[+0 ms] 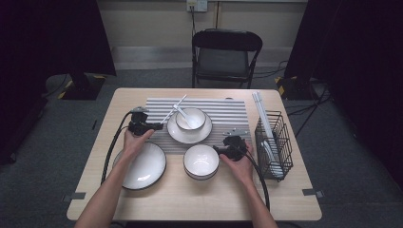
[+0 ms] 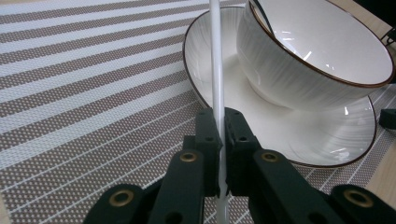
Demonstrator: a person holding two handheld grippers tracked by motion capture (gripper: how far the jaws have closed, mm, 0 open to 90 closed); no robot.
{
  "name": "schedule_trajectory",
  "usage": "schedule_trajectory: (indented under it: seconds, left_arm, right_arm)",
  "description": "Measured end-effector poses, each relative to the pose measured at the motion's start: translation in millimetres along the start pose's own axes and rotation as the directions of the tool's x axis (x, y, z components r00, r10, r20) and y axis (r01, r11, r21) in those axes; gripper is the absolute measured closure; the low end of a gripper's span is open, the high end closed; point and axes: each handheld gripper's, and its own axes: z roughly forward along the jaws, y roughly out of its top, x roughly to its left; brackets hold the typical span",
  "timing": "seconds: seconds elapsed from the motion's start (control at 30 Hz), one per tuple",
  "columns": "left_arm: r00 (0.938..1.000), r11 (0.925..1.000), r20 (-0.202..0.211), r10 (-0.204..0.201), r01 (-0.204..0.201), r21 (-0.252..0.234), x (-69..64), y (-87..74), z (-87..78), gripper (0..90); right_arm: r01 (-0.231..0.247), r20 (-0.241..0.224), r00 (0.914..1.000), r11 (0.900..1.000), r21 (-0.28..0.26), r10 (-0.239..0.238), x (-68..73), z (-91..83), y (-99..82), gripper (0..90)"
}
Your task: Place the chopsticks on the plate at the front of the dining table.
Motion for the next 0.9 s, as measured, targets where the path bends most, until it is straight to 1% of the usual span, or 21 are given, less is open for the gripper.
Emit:
schedule_trajectory:
  seconds: [0.07, 0.13, 0.2, 0.23, 0.33, 0.37, 0.43, 0.53, 0.6, 0.63, 0.7, 0.77, 0.8, 0.83, 0.9]
  left_arm:
    - [1.0000, 1.0000, -0.004, 0.005, -0.005, 0.004, -0.6, -0.3, 1.2, 86.2]
    - [1.0000, 1.0000, 0.007, 0.002, -0.002, 0.006, -1.0, -0.6, 1.9, 86.2]
    - [1.0000, 1.0000, 0.004, -0.002, 0.002, 0.004, -2.9, -1.0, 3.8, 86.2]
    - [1.0000, 1.0000, 0.002, 0.005, -0.005, 0.007, -3.5, -1.1, 4.1, 86.1]
    - [1.0000, 1.0000, 0.006, -0.001, 0.001, 0.007, -3.8, -1.4, 5.6, 86.1]
    - [0.9999, 0.9998, 0.011, 0.006, -0.006, 0.018, -3.7, -1.6, 5.7, 86.1]
    - [0.9999, 0.9995, 0.006, 0.013, -0.013, 0.030, -4.6, -2.5, 7.3, 86.1]
    - [1.0000, 0.9995, 0.005, 0.003, -0.003, 0.033, -4.3, -3.6, 9.5, 86.1]
    - [0.9999, 0.9991, 0.011, 0.010, -0.011, 0.041, -4.5, -4.0, 10.2, 86.1]
    - [0.9999, 0.9988, 0.006, 0.013, -0.013, 0.047, -4.9, -4.3, 10.8, 86.1]
    - [0.9999, 0.9991, 0.012, 0.005, -0.006, 0.043, -4.7, -4.9, 11.8, 86.0]
    - [0.9999, 0.9990, 0.011, 0.011, -0.011, 0.044, -4.8, -4.6, 11.5, 86.1]
    - [0.9999, 0.9991, 0.007, 0.008, -0.008, 0.041, -4.8, -4.8, 11.3, 86.0]
    - [0.9999, 0.9991, 0.011, 0.006, -0.006, 0.041, -4.7, -4.8, 11.1, 86.0]
    - [0.9998, 0.9985, 0.003, 0.020, -0.020, 0.051, -6.3, -5.2, 12.4, 86.0]
  right_arm:
    - [0.000, 0.000, 1.0000, 1.0000, 0.000, 0.000, 0.0, 0.0, 0.0, 19.2]
    - [0.000, 0.000, 1.0000, 1.0000, 0.000, 0.000, 0.0, 0.0, 0.0, 19.2]
    - [0.000, 0.000, 1.0000, 1.0000, 0.000, 0.000, 0.0, 0.0, 0.0, 19.2]
    - [0.000, 0.000, 1.0000, 1.0000, 0.000, 0.000, 0.0, 0.0, 0.0, 19.2]
    - [0.000, 0.000, 1.0000, 1.0000, 0.000, 0.000, 0.0, 0.0, 0.0, 19.2]
    - [0.000, 0.000, 1.0000, 1.0000, 0.000, 0.000, 0.0, 0.0, 0.0, 19.2]
    - [0.000, 0.000, 1.0000, 1.0000, 0.000, 0.000, 0.0, 0.0, 0.0, 19.2]
    - [0.000, 0.000, 1.0000, 1.0000, 0.000, 0.000, 0.0, 0.0, 0.0, 19.2]
    - [-0.003, 0.002, 1.0000, 1.0000, -0.001, 0.003, 0.5, -0.1, -0.1, 19.4]
    - [-0.003, 0.006, 1.0000, 1.0000, 0.000, 0.003, 0.7, -0.3, -0.2, 19.4]
    - [-0.004, 0.005, 1.0000, 1.0000, 0.001, 0.004, 0.5, -0.3, -0.1, 19.4]
    - [-0.004, 0.004, 1.0000, 1.0000, 0.001, 0.004, 0.5, -0.3, -0.1, 19.4]
    - [-0.004, 0.005, 1.0000, 1.0000, 0.002, 0.004, 0.6, -0.3, -0.2, 19.4]
    - [-0.004, 0.004, 1.0000, 1.0000, 0.001, 0.004, 0.6, -0.3, -0.1, 19.4]
    - [-0.004, 0.004, 1.0000, 1.0000, 0.001, 0.004, 0.5, -0.3, -0.1, 19.4]
